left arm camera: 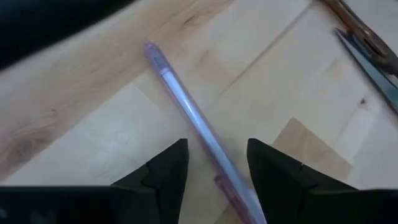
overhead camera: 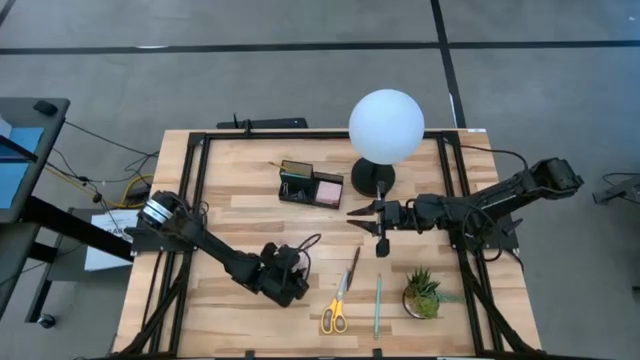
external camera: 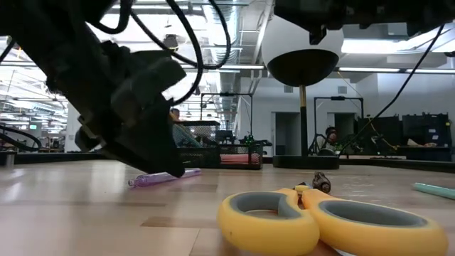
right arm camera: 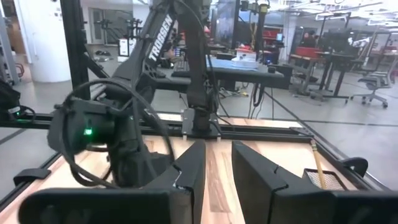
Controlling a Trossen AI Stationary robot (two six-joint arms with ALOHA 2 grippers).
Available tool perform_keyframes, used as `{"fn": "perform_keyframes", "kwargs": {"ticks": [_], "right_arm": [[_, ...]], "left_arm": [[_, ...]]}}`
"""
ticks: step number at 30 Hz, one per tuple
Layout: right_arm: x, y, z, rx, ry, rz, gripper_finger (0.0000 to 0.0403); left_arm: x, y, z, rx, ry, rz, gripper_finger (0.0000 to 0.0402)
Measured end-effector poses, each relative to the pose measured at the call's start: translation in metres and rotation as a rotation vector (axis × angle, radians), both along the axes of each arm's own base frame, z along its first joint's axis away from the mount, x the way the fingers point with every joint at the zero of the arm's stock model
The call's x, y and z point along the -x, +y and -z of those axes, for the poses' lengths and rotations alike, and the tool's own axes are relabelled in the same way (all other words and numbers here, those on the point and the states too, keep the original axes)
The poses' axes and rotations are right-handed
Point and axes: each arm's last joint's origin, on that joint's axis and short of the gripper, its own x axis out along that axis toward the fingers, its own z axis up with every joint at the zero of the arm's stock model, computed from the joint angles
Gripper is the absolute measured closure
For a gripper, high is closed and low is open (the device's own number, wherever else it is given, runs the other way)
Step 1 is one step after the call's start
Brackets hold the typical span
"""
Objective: Pick and place office supplies into organizer
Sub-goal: Put the purple pen into the black desk organizer
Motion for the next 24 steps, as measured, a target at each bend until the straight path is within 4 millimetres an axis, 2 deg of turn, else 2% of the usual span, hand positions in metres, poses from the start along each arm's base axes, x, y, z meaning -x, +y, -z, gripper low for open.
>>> {"fn": "perform_keyframes", "kwargs": {"ticks": [7, 14, 19, 24], "right_arm": [[0.000, 0.001, 0.000, -0.014, 0.005, -0.007, 0.0332], [0.001, 0.006, 0.002, -0.036, 0.023, -0.025, 0.0332], [0.003, 0.011, 0.005, -0.074, 0.052, -0.046, 0.0332], [0.004, 0.018, 0.006, -0.072, 0.068, -0.072, 0.0332]], "left_arm": [[0.002, -0.002, 0.005, -0.022, 0.137, 0.005, 0.0237], [0.013, -0.003, 0.005, -0.143, 0.312, 0.127, 0.0237], [0.017, 0.000, 0.005, -0.229, 0.362, 0.149, 0.0237], [0.025, -0.005, 0.007, -0.267, 0.285, 0.036, 0.0237]]}}
